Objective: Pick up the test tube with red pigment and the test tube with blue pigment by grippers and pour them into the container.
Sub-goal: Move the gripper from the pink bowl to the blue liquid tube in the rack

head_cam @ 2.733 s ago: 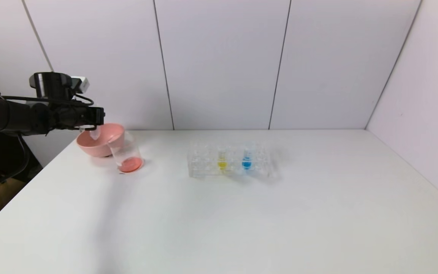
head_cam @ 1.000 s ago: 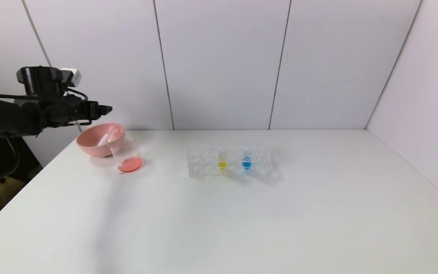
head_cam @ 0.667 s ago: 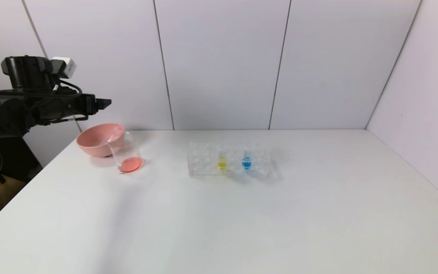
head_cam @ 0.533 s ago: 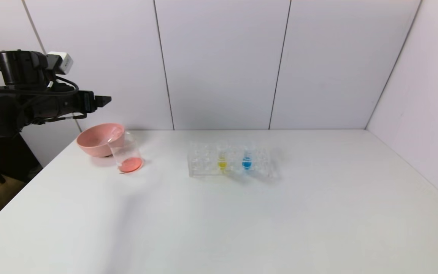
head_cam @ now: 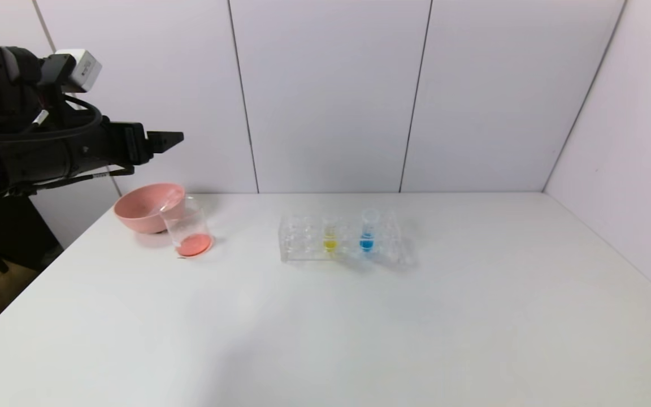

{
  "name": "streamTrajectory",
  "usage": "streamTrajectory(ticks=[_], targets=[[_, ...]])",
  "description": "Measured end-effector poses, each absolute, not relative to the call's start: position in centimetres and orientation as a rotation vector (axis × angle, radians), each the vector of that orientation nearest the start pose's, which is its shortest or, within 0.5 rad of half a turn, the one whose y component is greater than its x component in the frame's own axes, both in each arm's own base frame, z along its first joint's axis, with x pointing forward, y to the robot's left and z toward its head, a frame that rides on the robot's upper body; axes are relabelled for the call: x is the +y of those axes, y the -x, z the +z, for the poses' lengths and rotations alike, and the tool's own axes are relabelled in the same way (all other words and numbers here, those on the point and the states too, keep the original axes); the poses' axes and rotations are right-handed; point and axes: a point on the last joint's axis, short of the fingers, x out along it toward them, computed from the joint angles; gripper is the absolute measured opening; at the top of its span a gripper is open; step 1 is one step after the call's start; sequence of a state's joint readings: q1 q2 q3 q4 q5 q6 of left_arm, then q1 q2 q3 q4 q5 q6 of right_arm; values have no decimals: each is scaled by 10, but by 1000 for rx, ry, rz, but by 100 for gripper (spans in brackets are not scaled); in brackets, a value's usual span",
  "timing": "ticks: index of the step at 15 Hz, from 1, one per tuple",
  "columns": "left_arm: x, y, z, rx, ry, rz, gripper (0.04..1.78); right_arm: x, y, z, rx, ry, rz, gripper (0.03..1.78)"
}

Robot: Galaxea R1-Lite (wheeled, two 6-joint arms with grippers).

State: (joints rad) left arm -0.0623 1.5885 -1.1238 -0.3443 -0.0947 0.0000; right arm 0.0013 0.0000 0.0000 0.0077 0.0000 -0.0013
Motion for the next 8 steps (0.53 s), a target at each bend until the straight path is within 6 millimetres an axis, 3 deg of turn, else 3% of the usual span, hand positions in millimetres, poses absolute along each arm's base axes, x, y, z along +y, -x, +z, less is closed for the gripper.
streamTrajectory(ticks=[4,8], targets=[[-48,-254,279,109,-2,-274,178,0,23,75,8,1,2,178],[-63,-213,271,111,-6,-373,178,0,23,75,8,1,1,177]])
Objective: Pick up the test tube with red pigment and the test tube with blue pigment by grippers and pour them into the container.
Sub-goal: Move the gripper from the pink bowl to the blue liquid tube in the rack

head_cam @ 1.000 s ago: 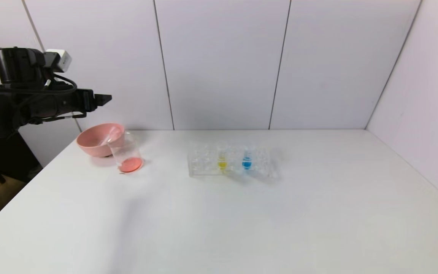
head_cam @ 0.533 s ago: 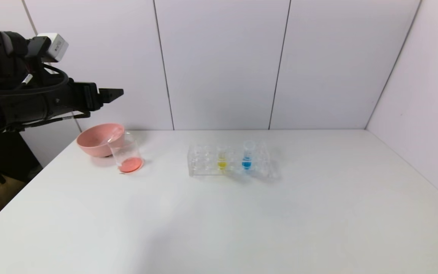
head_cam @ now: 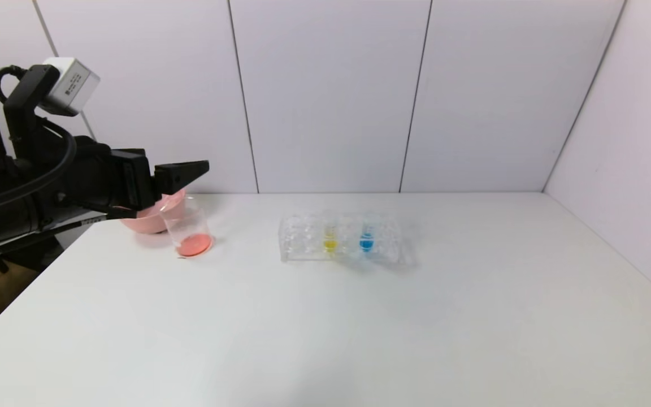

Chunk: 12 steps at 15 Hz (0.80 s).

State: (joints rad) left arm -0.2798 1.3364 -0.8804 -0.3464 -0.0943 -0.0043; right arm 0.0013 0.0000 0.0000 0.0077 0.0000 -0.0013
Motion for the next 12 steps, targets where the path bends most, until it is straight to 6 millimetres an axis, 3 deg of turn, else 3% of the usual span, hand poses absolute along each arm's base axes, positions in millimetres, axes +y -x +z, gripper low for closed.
streamTrajectory(ticks=[6,12], targets=[[-90,-179,254,143,-20,-541,178,0,23,75,8,1,1,177],[-130,-187,229,155,-36,-675,178,0,23,75,8,1,1,177]])
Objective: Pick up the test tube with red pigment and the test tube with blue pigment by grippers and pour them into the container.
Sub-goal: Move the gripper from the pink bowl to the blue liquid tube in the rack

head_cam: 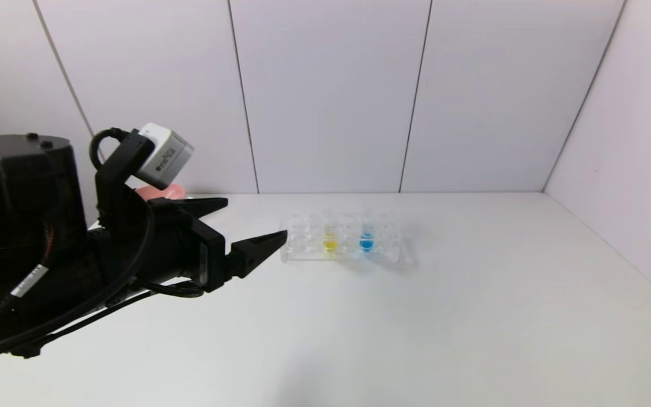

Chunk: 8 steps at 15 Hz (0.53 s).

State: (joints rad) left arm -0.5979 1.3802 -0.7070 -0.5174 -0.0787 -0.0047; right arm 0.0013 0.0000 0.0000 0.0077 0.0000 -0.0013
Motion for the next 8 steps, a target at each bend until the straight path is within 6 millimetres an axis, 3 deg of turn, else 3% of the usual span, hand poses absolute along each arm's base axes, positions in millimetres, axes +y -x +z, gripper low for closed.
streamTrajectory(ticks=[8], targets=[[-178,-212,188,221,-9,-764,178,0,23,75,8,1,2,177]])
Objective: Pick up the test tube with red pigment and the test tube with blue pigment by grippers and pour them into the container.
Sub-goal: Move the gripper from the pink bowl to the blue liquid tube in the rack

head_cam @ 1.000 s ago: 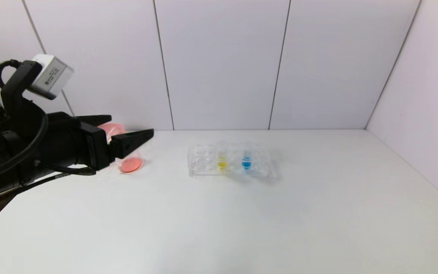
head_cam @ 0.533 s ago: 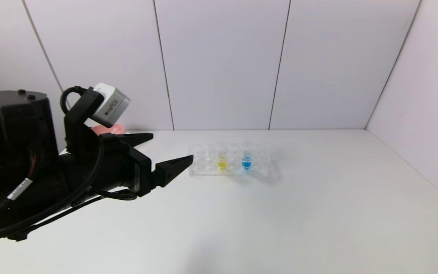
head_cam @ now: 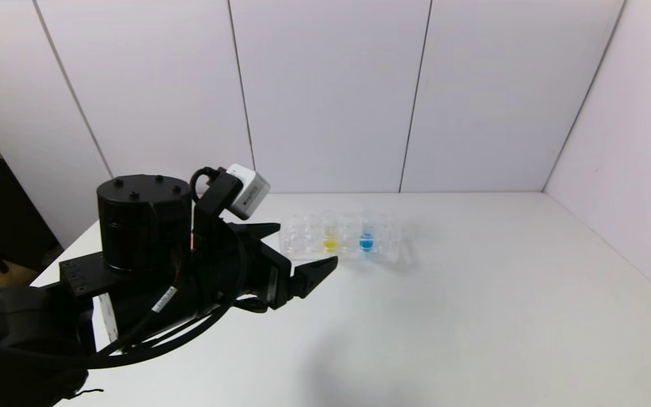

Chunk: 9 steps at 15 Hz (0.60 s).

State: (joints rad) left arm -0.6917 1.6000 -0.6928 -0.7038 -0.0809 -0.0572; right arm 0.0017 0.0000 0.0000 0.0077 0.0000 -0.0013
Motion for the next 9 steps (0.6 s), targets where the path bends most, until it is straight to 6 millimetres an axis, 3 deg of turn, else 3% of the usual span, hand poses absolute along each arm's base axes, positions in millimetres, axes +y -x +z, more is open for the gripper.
streamTrajectory(ticks=[9], targets=[[-228,-247,158,246,-8,-812,178,0,23,75,8,1,1,177]])
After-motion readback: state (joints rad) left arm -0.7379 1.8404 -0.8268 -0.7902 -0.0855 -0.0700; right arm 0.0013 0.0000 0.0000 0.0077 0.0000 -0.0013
